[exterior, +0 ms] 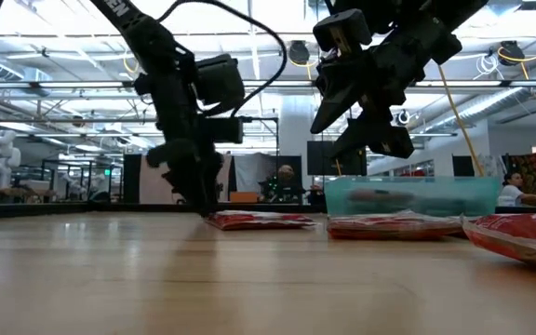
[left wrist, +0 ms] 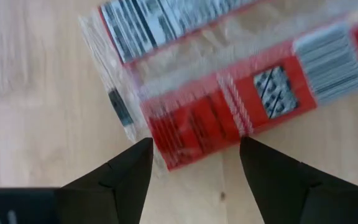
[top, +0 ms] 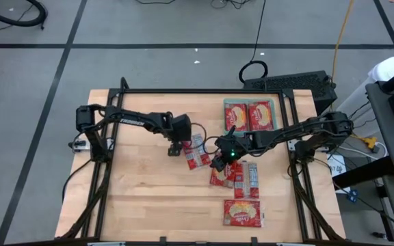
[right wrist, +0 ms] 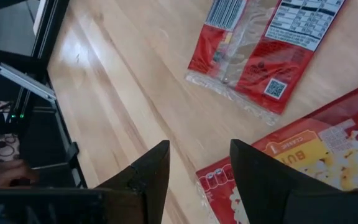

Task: Sort popcorn bags into baskets
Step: Put the red popcorn bag into the light blue bin

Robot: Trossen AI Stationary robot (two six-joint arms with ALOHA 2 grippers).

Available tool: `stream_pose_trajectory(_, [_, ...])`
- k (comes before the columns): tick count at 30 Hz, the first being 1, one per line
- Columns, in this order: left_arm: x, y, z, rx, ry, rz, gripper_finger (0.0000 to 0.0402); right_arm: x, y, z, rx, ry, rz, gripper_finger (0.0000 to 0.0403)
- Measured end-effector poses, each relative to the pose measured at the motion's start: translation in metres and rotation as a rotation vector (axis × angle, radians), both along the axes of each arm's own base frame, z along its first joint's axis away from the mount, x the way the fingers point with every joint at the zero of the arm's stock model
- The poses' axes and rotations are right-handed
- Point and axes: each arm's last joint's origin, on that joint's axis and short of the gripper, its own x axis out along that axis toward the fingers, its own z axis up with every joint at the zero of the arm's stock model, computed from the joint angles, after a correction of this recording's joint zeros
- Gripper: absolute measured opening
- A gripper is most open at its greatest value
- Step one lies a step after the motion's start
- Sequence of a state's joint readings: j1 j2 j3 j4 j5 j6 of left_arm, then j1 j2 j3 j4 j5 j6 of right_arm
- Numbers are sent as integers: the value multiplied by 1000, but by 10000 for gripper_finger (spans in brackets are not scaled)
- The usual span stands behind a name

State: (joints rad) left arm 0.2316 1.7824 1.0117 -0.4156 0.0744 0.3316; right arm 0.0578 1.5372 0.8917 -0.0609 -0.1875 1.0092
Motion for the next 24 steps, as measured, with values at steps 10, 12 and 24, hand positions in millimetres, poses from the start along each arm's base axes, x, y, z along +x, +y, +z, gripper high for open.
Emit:
stream_pose_trajectory(10, [-10, -2, -20, 39, -79, 50, 243, 0, 0, 0, 13, 7, -24, 160])
stream_pose_trajectory(12, [-11, 0, -22, 32, -101, 49, 240, 0, 0, 0, 21, 9, -33, 160])
stream_pose_trajectory(24, [-3, 4, -24, -38, -198, 2, 16, 0, 0, 0, 47, 12, -62, 160])
